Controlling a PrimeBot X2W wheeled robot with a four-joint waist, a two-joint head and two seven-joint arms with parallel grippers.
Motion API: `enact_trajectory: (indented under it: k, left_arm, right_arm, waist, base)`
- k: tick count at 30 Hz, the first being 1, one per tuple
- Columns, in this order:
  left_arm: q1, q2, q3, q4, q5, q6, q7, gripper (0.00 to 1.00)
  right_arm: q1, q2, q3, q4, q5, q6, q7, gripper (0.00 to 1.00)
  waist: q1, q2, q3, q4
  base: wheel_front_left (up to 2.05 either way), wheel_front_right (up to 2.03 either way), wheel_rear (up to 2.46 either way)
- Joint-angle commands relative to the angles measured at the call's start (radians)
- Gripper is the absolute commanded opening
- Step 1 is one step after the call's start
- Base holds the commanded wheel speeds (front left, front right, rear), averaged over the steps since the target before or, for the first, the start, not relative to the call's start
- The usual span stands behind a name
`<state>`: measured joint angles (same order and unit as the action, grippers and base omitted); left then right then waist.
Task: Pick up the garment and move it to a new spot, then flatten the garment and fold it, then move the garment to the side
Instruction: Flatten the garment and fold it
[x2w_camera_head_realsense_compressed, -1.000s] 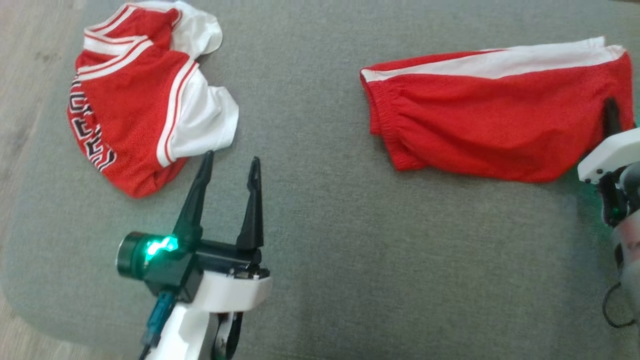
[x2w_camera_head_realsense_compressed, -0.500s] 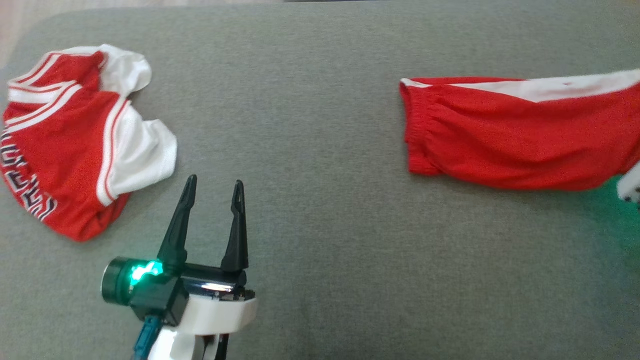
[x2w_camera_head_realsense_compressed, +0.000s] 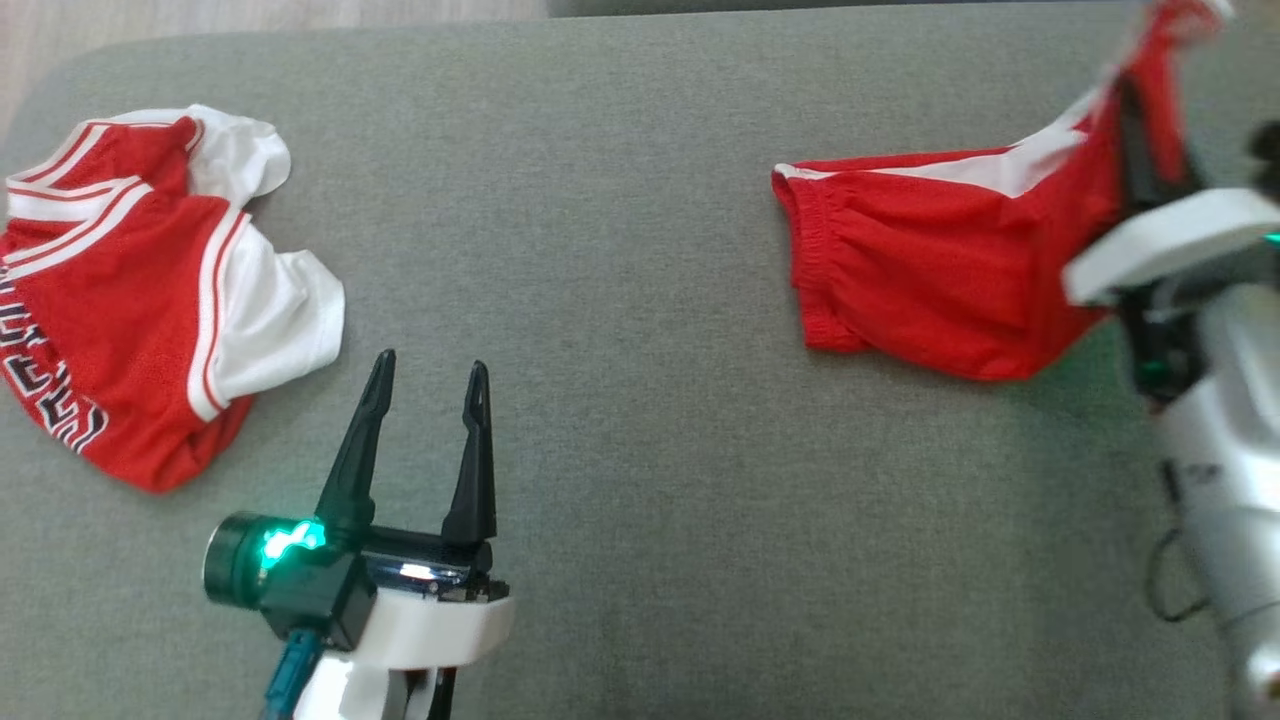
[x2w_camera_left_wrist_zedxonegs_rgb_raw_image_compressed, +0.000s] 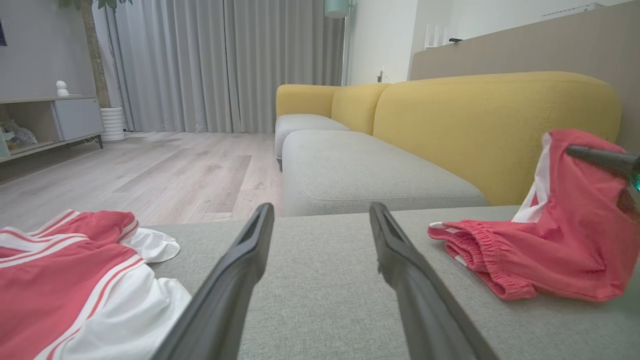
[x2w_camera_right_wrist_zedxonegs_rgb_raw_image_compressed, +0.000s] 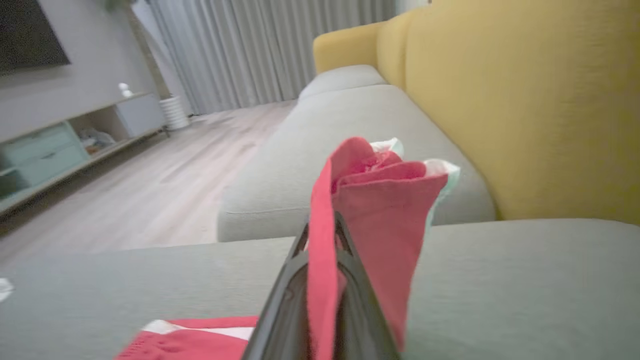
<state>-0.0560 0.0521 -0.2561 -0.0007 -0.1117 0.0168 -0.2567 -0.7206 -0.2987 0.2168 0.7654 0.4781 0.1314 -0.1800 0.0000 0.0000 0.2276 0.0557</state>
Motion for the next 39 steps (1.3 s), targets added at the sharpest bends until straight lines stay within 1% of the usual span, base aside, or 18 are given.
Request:
enact_trajectory:
  k: [1, 6, 7, 8, 9, 10, 13, 16, 19, 22, 25, 28, 34, 39]
  left_arm:
    - [-0.013, -0.001, 0.037, -0.031, 0.010, -0.004, -0.005, 1.00]
    - [-0.006, -0.002, 0.042, -0.037, 0.004, -0.005, -0.005, 1.00]
    - [-0.006, -0.002, 0.042, -0.036, 0.003, -0.005, -0.005, 1.00]
    - [-0.006, -0.002, 0.042, -0.036, 0.002, -0.005, -0.005, 1.00]
    - [-0.006, -0.002, 0.042, -0.036, 0.001, -0.006, -0.005, 1.00]
    - [-0.007, -0.002, 0.041, -0.035, 0.000, -0.006, -0.005, 1.00]
    - [-0.006, -0.002, 0.041, -0.034, -0.002, -0.006, -0.005, 1.00]
    - [0.003, -0.002, 0.047, -0.036, -0.002, -0.003, -0.005, 1.00]
    - [0.016, -0.002, 0.060, -0.040, -0.007, 0.001, -0.005, 1.00]
    - [0.033, -0.002, 0.074, -0.041, -0.021, 0.008, -0.005, 1.00]
    - [0.058, -0.002, 0.083, -0.037, -0.039, 0.017, -0.005, 1.00]
    - [0.096, -0.002, 0.090, -0.031, -0.058, 0.032, -0.005, 1.00]
    - [0.195, -0.002, 0.107, -0.027, -0.061, 0.052, -0.005, 1.00]
    - [0.254, -0.002, 0.121, -0.030, -0.053, 0.054, -0.005, 1.00]
  right_arm:
    - [0.015, 0.016, 0.024, -0.049, 0.000, -0.001, 0.002, 0.00]
    - [0.083, 0.135, 0.089, -0.141, -0.046, -0.001, 0.037, 0.00]
    - [0.098, 0.159, 0.104, -0.150, -0.056, -0.001, 0.047, 0.11]
    - [0.113, 0.178, 0.117, -0.155, -0.065, -0.001, 0.053, 0.42]
    - [0.129, 0.194, 0.127, -0.159, -0.075, -0.001, 0.058, 0.98]
    - [0.142, 0.206, 0.136, -0.162, -0.085, -0.001, 0.058, 1.00]
    - [0.175, 0.228, 0.147, -0.186, -0.105, -0.001, 0.030, 1.00]
    - [0.197, 0.233, 0.126, -0.230, -0.133, -0.001, -0.025, 1.00]
    - [0.230, 0.224, 0.083, -0.291, -0.181, -0.001, -0.066, 1.00]
    - [0.293, 0.213, 0.035, -0.364, -0.193, -0.001, -0.080, 1.00]
    - [0.383, 0.200, -0.026, -0.459, -0.214, -0.001, -0.081, 1.00]
    - [0.498, 0.199, -0.077, -0.529, -0.248, -0.001, -0.081, 1.00]
    - [0.689, 0.223, -0.109, -0.572, -0.323, -0.001, -0.082, 1.00]
    - [0.746, 0.237, -0.109, -0.581, -0.350, -0.001, -0.082, 1.00]
  waist:
    - [0.0000, 0.0000, -0.001, 0.005]
    - [0.0000, 0.0000, 0.000, 0.019]
    - [0.0000, 0.0000, 0.000, 0.022]
    - [0.0000, 0.0000, 0.000, 0.024]
    - [0.0000, 0.0000, 0.001, 0.027]
    - [0.0000, 0.0000, 0.001, 0.029]
    - [0.0000, 0.0000, -0.004, 0.033]
    - [0.0000, 0.0000, -0.016, 0.025]
    - [0.0000, 0.0000, -0.035, 0.010]
    - [0.0000, 0.0000, -0.064, -0.003]
    - [0.0000, 0.0000, -0.102, -0.011]
    - [0.0000, 0.0000, -0.148, -0.019]
    - [0.0000, 0.0000, -0.217, -0.036]
    - [0.0000, 0.0000, -0.239, -0.047]
  base:
    - [0.00, 0.00, 0.00]
    - [0.00, 0.00, 0.00]
    - [0.00, 0.00, 0.00]
    - [0.00, 0.00, 0.00]
    - [0.00, 0.00, 0.00]
    - [0.00, 0.00, 0.00]
    - [0.00, 0.00, 0.00]
    - [0.00, 0.00, 0.00]
    - [0.00, 0.00, 0.00]
    - [0.00, 0.00, 0.00]
    - [0.00, 0.00, 0.00]
    - [0.00, 0.00, 0.00]
    - [0.00, 0.00, 0.00]
    - [0.00, 0.00, 0.00]
